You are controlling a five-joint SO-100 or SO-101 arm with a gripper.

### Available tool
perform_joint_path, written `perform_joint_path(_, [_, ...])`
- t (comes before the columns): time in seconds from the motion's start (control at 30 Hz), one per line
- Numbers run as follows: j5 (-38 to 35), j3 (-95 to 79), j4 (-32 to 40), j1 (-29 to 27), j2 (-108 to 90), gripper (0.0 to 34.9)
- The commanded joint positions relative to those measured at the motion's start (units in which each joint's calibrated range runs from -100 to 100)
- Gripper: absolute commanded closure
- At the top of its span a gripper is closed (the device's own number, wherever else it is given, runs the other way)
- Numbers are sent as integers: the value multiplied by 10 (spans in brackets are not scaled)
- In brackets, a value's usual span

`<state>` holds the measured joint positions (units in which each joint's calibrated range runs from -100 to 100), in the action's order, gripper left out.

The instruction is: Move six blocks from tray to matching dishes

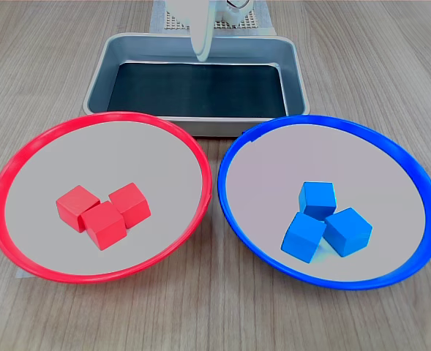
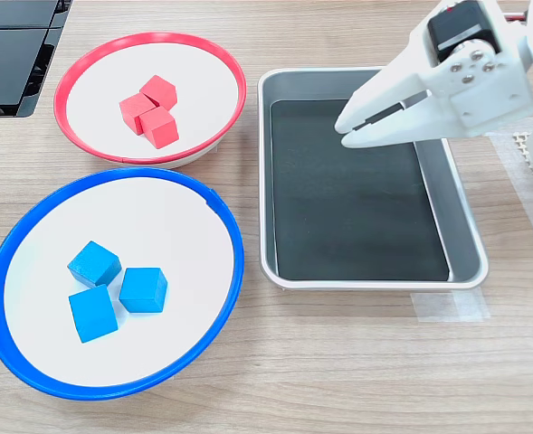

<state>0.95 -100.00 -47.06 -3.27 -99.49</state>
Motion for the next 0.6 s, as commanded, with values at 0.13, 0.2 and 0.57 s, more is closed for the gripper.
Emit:
perform_joint_path(0.13, [4,0,-4,-12,4,346])
perform_joint_path(0.2, [2,0,-4,-9,4,346])
perform_joint_path(0.57, [1,0,-4,-8,4,346])
